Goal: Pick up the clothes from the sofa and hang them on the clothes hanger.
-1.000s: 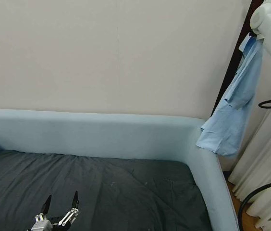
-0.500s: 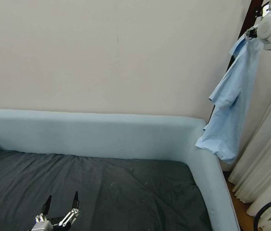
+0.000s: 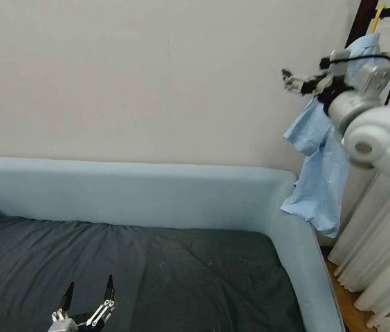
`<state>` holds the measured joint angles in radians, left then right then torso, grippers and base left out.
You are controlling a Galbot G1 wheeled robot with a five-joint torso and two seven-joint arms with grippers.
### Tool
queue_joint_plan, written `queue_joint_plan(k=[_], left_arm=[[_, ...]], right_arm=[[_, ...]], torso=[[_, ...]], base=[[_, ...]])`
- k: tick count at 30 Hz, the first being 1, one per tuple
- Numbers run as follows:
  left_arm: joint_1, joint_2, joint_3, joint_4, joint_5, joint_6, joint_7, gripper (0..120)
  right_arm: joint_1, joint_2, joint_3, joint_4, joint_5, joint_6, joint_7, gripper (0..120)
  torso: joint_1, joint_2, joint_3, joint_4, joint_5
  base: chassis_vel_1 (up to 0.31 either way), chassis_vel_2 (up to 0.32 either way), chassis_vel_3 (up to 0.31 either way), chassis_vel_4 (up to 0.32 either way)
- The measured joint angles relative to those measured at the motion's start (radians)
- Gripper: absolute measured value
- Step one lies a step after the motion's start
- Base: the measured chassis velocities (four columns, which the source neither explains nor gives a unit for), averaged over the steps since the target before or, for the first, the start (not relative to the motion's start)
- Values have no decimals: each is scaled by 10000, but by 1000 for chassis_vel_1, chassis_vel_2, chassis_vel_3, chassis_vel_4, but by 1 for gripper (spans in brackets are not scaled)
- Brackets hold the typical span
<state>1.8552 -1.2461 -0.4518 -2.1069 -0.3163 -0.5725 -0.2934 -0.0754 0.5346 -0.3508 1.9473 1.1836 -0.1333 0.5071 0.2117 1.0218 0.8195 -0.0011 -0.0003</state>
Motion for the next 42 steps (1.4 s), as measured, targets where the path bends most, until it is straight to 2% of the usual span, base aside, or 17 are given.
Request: queue_joint_plan(k=[1,2,3,5,6,7,9,10,12,13,15,16,19,21,23,29,42], left_arm=[[-37,-60,13,62,24,-60,48,100],[-37,-60,13,62,24,-60,48,100],[-63,-116,23,102,31,-99,84,100],[-112,-291,47,207,35,-135,225,100],[-112,-291,47,207,35,-135,225,100],[-119,-330,58,254,55,-126,273,100],[-111,-374,112,366,166,-111,355,100],[-101,-381,144,413,202,-111,387,100],[-91,-383,184,500,239,-133,465,100],[-91,-383,184,500,239,-133,465,100],[-91,-356,207,591,265,-196,552,100],[-91,-356,207,591,265,-196,552,100],[-87,-262,239,618,281,-241,607,100],[-85,-217,255,624,299,-257,639,100],[-83,-58,328,668,415,-426,923,100],[-193,138,331,720,500,-529,1027,100],[-347,180,211,731,438,-501,1056,100]], right_arm=[[-865,34,283,180,-285,155,56,100],[-865,34,283,180,-285,155,56,100],[-1559,111,627,228,-625,288,44,100],[-3882,490,1788,174,-1611,622,-138,100],[-3882,490,1788,174,-1611,622,-138,100],[-4646,632,2216,133,-1959,737,-228,100],[-6481,972,3511,62,-2966,1036,-518,100],[-7586,1197,4309,74,-3500,1183,-707,100],[-9427,1769,5620,195,-4425,1416,-1059,100],[-9427,1769,5620,195,-4425,1416,-1059,100],[-11849,2872,7627,645,-5487,1768,-1578,100],[-11849,2872,7627,645,-5487,1768,-1578,100],[-13994,4314,9007,1211,-6370,2357,-2317,100],[-14497,4660,9279,1419,-6461,2486,-2457,100],[-16115,5869,9947,1977,-7189,3212,-3093,100],[-17766,7090,10414,2681,-8751,4299,-3885,100],[-18324,7781,10271,2436,-9689,5458,-4271,100]], torso=[[0,0,1,0,-1],[0,0,1,0,-1],[0,0,0,-1,-1],[0,0,0,1,-4],[0,0,0,1,-4],[0,-1,2,1,6],[1,-1,0,-1,0],[1,0,-1,6,-13],[0,-2,1,-4,8],[0,-2,1,-4,8],[0,1,-2,-4,-11],[0,1,-2,-4,-11],[-1,0,-2,-6,6],[-1,0,-3,-6,-2],[-1,1,-2,-2,-2],[-1,1,-1,0,-6],[0,1,0,0,-3]], base=[[0,0,0,0],[0,0,0,0],[0,0,0,0],[0,0,0,0],[0,0,0,0],[0,0,0,0],[0,0,0,0],[0,0,0,0],[0,0,0,0],[0,0,0,0],[0,0,0,0],[0,0,0,0],[0,0,0,0],[0,0,0,0],[0,0,0,0],[0,0,0,0],[0,0,0,0]])
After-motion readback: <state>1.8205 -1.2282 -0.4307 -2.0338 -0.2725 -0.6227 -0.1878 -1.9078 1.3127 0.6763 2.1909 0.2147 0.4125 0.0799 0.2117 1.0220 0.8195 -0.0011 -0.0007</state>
